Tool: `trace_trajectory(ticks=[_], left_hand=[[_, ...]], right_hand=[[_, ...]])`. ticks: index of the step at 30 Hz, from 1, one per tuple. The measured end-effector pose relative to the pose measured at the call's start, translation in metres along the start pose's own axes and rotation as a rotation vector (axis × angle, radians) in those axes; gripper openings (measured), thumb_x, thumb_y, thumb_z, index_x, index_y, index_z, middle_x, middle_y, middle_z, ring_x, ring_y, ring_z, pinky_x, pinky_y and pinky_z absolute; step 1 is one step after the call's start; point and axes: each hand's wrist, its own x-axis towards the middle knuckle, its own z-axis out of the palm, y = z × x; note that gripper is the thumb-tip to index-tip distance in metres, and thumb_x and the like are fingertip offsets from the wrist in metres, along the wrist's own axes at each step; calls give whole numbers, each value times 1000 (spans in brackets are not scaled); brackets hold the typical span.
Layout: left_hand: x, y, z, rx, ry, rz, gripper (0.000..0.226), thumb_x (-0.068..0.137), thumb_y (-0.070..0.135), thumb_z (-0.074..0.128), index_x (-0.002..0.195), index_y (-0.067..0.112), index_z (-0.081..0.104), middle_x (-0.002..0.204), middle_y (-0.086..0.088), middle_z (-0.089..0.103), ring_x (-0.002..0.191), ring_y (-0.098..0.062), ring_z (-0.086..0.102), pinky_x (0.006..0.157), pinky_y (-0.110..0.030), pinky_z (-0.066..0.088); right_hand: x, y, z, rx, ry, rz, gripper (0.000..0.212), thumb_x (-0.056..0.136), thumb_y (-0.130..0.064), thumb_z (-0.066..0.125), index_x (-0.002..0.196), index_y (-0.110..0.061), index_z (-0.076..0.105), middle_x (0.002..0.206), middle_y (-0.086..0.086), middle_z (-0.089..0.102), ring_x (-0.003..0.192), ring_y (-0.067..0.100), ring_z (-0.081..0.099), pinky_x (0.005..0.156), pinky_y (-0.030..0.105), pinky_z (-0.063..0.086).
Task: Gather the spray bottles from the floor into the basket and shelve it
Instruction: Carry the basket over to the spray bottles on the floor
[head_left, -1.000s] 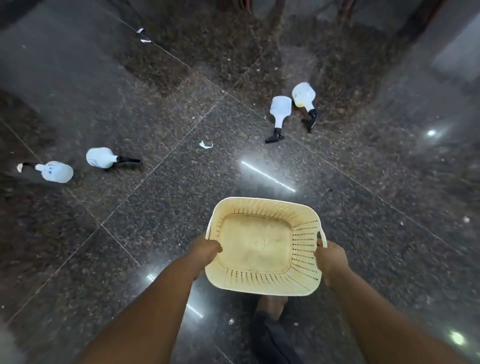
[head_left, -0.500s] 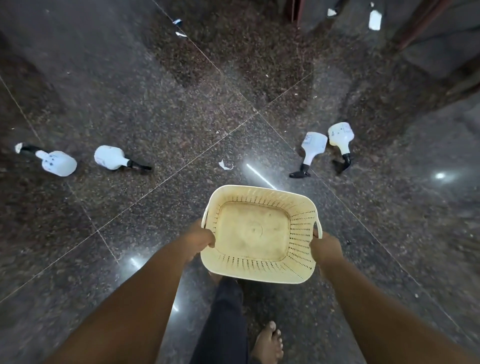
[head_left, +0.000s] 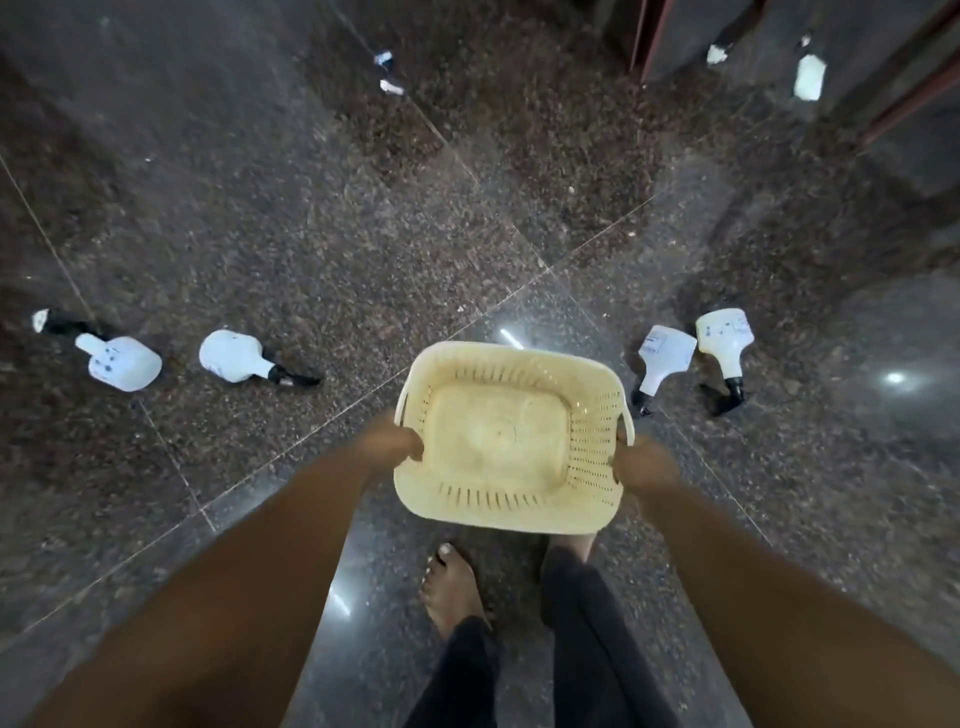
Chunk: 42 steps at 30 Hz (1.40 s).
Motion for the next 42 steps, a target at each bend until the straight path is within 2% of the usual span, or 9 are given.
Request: trace_trajectory(ticks=[4, 6, 12, 17, 22, 33, 36, 39, 42], left_hand=[[46, 15, -9, -106, 127, -12, 46, 77, -9, 56, 119, 7, 60, 116, -17, 65, 103, -33, 61, 89, -44, 53], [71, 25, -11, -141, 122, -22, 31, 76, -7, 55, 99, 13, 64, 104, -12, 68, 91, -28, 63, 74, -35, 55], [146, 67, -20, -222, 154, -18, 34, 76, 0, 56, 106, 14, 64, 98, -7, 70, 93, -30, 66, 76, -39, 58], [195, 89, -35, -264, 193, -11, 37, 76, 6, 56, 112, 11, 63, 110, -9, 69, 95, -28, 66, 78, -39, 56], [228, 89, -48, -319, 218, -26, 40, 75, 10, 55, 113, 14, 62, 112, -10, 69, 107, -31, 63, 92, -46, 52], [251, 89, -60, -306, 243, -27, 36, 76, 9, 56, 111, 15, 62, 107, -7, 70, 102, -30, 64, 87, -43, 52], [246, 100, -52, -161, 391, -19, 51, 77, 19, 60, 125, 5, 54, 114, -17, 64, 91, -31, 65, 66, -33, 53], [229, 114, -20, 209, 567, 23, 81, 82, 28, 57, 151, 11, 17, 156, -17, 27, 140, -38, 32, 109, -49, 37], [204, 130, 36, 662, 586, 222, 86, 84, 32, 54, 153, 15, 5, 162, -14, 5, 148, -36, 11, 120, -49, 14]], right_hand=[[54, -31, 12, 56, -147, 4, 25, 86, 3, 42, 95, -9, 62, 95, 15, 64, 78, 26, 61, 74, 46, 57], [80, -46, 15, 95, -176, 18, 37, 87, 6, 40, 115, -10, 57, 96, 13, 65, 78, 23, 61, 58, 36, 58], [154, -97, 29, 138, -216, 36, 33, 89, 5, 41, 108, -16, 57, 104, 8, 62, 88, 23, 59, 80, 43, 53], [204, -136, 48, 144, -260, 19, 34, 88, 6, 42, 105, -18, 58, 94, 3, 63, 77, 17, 58, 59, 34, 50], [236, -158, 69, 127, -312, 1, 31, 87, 5, 43, 90, -23, 58, 94, 4, 66, 82, 20, 62, 65, 36, 54], [250, -177, 83, 132, -331, -69, 39, 86, 2, 52, 119, -17, 56, 115, 8, 64, 97, 24, 62, 63, 33, 52], [243, -171, 66, 143, -334, -93, 50, 85, 0, 56, 130, -22, 51, 127, 7, 58, 111, 26, 55, 73, 34, 50], [234, -152, 30, 143, -282, -91, 58, 87, -2, 54, 140, -23, 42, 140, 8, 48, 107, 23, 52, 75, 33, 49], [229, -122, -15, 189, -221, -50, 53, 87, -4, 56, 136, -22, 47, 128, 10, 55, 95, 22, 54, 70, 31, 47]])
